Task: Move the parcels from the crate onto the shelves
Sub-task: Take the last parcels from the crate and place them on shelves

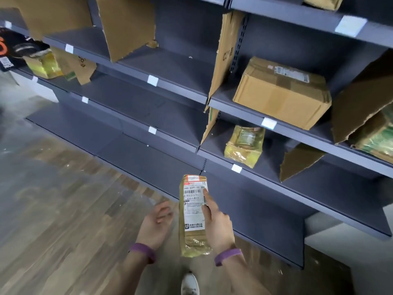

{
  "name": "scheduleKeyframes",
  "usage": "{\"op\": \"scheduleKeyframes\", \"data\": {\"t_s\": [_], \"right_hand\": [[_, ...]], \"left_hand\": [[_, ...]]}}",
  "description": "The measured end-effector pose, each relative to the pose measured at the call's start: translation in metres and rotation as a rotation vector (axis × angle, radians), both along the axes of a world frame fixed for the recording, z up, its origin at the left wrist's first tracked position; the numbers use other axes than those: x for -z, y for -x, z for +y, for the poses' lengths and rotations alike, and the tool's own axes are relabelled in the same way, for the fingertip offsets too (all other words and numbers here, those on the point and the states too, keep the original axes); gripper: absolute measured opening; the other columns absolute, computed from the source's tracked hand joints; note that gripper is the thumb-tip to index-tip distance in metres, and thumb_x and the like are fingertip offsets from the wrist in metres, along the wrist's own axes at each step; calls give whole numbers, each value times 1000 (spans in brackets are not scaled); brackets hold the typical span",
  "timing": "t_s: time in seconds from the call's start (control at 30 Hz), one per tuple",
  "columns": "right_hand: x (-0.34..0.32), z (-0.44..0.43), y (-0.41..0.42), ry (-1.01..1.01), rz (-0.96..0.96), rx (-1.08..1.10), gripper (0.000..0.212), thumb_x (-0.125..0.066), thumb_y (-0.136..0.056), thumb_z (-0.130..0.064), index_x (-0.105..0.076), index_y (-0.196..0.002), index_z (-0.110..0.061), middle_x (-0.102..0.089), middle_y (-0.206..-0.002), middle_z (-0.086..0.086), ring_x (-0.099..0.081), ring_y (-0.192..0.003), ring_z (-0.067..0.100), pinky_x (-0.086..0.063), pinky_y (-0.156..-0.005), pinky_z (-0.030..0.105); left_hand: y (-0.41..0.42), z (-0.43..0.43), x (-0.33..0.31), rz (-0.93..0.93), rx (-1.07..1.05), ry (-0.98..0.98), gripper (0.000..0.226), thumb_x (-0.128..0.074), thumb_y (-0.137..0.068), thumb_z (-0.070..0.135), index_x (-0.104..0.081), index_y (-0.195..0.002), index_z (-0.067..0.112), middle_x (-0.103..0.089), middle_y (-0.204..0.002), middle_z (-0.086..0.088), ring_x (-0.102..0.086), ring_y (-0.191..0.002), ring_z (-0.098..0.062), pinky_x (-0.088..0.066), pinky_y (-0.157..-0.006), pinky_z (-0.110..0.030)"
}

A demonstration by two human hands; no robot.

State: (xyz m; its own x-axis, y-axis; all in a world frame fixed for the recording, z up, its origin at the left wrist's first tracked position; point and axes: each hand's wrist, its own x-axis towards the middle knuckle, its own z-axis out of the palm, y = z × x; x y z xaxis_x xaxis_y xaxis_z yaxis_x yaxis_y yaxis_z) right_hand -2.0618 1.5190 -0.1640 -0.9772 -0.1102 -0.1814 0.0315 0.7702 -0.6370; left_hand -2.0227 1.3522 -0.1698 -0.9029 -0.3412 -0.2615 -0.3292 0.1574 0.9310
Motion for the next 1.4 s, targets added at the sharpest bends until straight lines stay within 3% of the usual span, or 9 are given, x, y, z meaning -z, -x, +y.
{"op": "scheduleKeyframes", "data": {"t_s": [0.1, 0.23, 0.37, 0.57, 0.77, 0.97, 1.17, 1.3, 1.4], "right_hand": [[1, -27, 23, -22, -1, -25, 46, -32, -104, -37, -23, -146, -51, -67, -94, -4, -54, -62, 7, -40, -54, 17], [2, -74, 62, 3, 21, -80, 47, -34, -104, -35, -22, -147, -49, -71, -90, 5, -66, -76, 24, -52, -70, 37], [-1, -124, 112, 78, 45, -128, 46, -36, -104, -34, -27, -147, -47, -72, -96, 7, -67, -79, 27, -56, -77, 43], [-6, -181, 170, 218, -34, -214, 46, -38, -104, -32, -28, -147, -45, -70, -112, -2, -68, -84, 14, -61, -75, 36], [-4, -218, 196, 163, -20, -290, 45, -39, -103, -29, -32, -147, -40, -66, -124, 1, -66, -102, 23, -56, -87, 40], [1, -284, 215, 124, -3, -347, 45, -41, -103, -29, -34, -146, -39, -66, -124, -3, -66, -99, 17, -54, -77, 22], [2, -389, 219, 128, -7, -352, 45, -39, -103, -32, -32, -146, -43, -70, -112, -2, -67, -89, 20, -57, -76, 38], [-1, -470, 214, 167, -9, -294, 44, -41, -103, -32, -34, -144, -45, -69, -117, -1, -67, -94, 22, -57, -79, 37], [-4, -523, 211, 159, 12, -273, 44, -42, -102, -33, -35, -143, -47, -70, -114, 1, -67, -89, 24, -52, -70, 29]], "left_hand": [[14, -20, -3, -10, 8, 8, 27, -59, -88, 0, -56, -108, 17, -64, -105, -5, -60, -87, -5, -45, -74, -12], [47, -70, -7, -19, -37, 92, 34, -61, -89, 8, -55, -122, 13, -62, -112, -5, -60, -102, -21, -47, -94, -33], [89, -114, -17, -53, -91, 139, 38, -60, -91, 16, -53, -128, 14, -60, -121, -11, -58, -111, -26, -47, -99, -46], [142, -159, -30, -74, -135, 173, 41, -59, -91, 17, -50, -131, 15, -57, -125, -8, -55, -114, -25, -45, -101, -45], [163, -190, -30, -65, -190, 149, 39, -60, -90, 13, -52, -129, 12, -58, -111, -1, -57, -108, -18, -43, -101, -40], [174, -257, -27, -69, -210, 145, 42, -61, -90, 14, -51, -131, 16, -57, -121, -3, -54, -110, -16, -42, -102, -37], [181, -359, -22, -46, -236, 135, 45, -61, -90, 13, -49, -133, 10, -56, -130, -9, -55, -117, -21, -43, -101, -34], [187, -443, -24, -42, -206, 117, 48, -61, -90, 16, -46, -136, 13, -55, -132, -8, -54, -119, -21, -43, -102, -34], [192, -500, -29, -26, -220, 101, 47, -61, -90, 15, -48, -135, 10, -55, -132, -11, -54, -119, -24, -42, -103, -38]]}}
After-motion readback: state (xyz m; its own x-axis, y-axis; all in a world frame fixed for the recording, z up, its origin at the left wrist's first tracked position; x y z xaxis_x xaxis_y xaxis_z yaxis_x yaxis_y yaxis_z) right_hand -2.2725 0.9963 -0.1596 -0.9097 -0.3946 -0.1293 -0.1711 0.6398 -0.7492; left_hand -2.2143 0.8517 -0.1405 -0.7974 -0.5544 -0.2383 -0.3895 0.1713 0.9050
